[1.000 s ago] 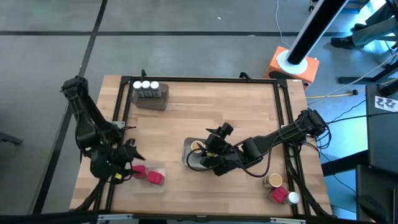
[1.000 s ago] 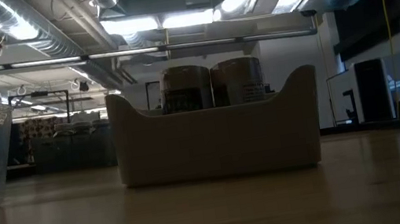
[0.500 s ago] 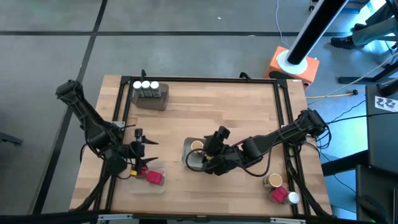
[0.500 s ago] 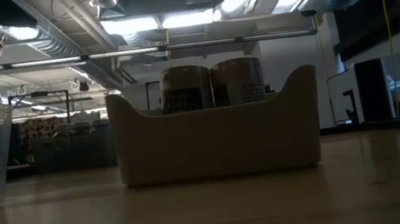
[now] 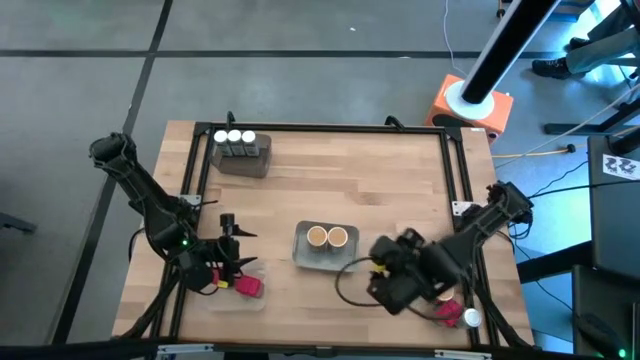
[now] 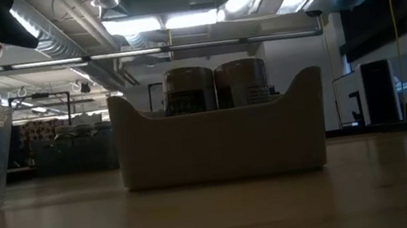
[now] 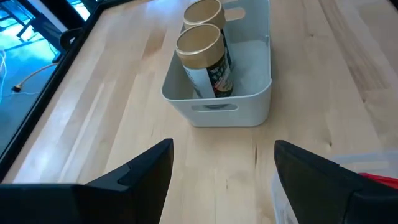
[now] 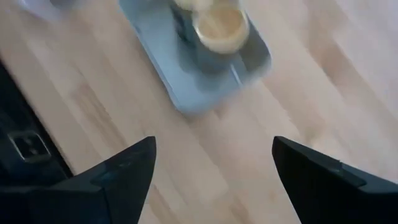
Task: Sort spices by type
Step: Put the gold seasoning bottle into the gray bin
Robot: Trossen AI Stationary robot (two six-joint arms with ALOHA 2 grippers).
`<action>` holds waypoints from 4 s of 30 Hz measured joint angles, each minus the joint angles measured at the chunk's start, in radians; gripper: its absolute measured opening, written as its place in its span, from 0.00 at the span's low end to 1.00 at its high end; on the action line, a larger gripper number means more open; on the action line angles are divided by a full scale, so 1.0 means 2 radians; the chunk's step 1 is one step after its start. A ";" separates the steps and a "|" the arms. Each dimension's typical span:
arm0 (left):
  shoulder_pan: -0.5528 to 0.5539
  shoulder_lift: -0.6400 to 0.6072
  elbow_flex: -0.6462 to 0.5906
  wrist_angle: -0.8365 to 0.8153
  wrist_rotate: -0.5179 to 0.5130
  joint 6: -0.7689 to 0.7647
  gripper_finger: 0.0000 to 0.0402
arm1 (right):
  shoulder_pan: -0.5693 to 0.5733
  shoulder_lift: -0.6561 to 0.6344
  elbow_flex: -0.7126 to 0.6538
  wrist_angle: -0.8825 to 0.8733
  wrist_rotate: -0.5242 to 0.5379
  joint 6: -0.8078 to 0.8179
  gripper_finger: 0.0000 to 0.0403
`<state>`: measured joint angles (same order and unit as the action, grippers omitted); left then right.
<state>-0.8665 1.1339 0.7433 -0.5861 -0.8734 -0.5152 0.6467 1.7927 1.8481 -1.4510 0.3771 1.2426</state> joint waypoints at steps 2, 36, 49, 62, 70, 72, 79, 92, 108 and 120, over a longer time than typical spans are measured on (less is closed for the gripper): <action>0.000 0.000 0.000 0.000 0.000 0.000 0.65 | 0.015 0.000 0.000 -0.030 -0.019 0.055 0.80; 0.000 0.000 0.000 0.000 0.001 0.000 0.65 | 0.070 0.000 -0.153 -0.060 -0.276 0.298 0.80; 0.000 0.000 0.000 0.000 0.001 0.000 0.65 | 0.077 0.000 -0.182 -0.060 -0.312 0.294 0.80; 0.000 0.000 0.000 0.000 0.001 0.000 0.65 | 0.099 0.000 -0.182 -0.052 -0.292 0.334 0.80; 0.000 0.000 0.000 0.000 0.001 0.002 0.65 | 0.099 0.000 -0.182 -0.040 -0.285 0.331 0.80; 0.000 0.000 0.000 0.000 0.001 0.001 0.65 | 0.099 0.000 -0.182 -0.040 -0.285 0.329 0.80; 0.000 0.000 0.000 0.000 0.001 0.000 0.65 | 0.099 0.000 -0.203 -0.042 -0.295 0.328 0.80; 0.000 0.000 0.000 0.000 0.001 0.000 0.65 | 0.099 0.000 -0.240 -0.017 -0.302 0.326 0.80; 0.000 0.000 0.000 0.000 0.001 0.000 0.65 | 0.099 -0.001 -0.249 0.000 -0.288 0.323 0.80; 0.001 0.000 0.000 0.000 0.001 0.000 0.65 | 0.080 0.000 -0.249 0.015 -0.259 0.309 0.80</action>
<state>-0.8650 1.1343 0.7433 -0.5858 -0.8711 -0.5159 0.8064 1.7919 1.3499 -1.4211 -0.1411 1.8612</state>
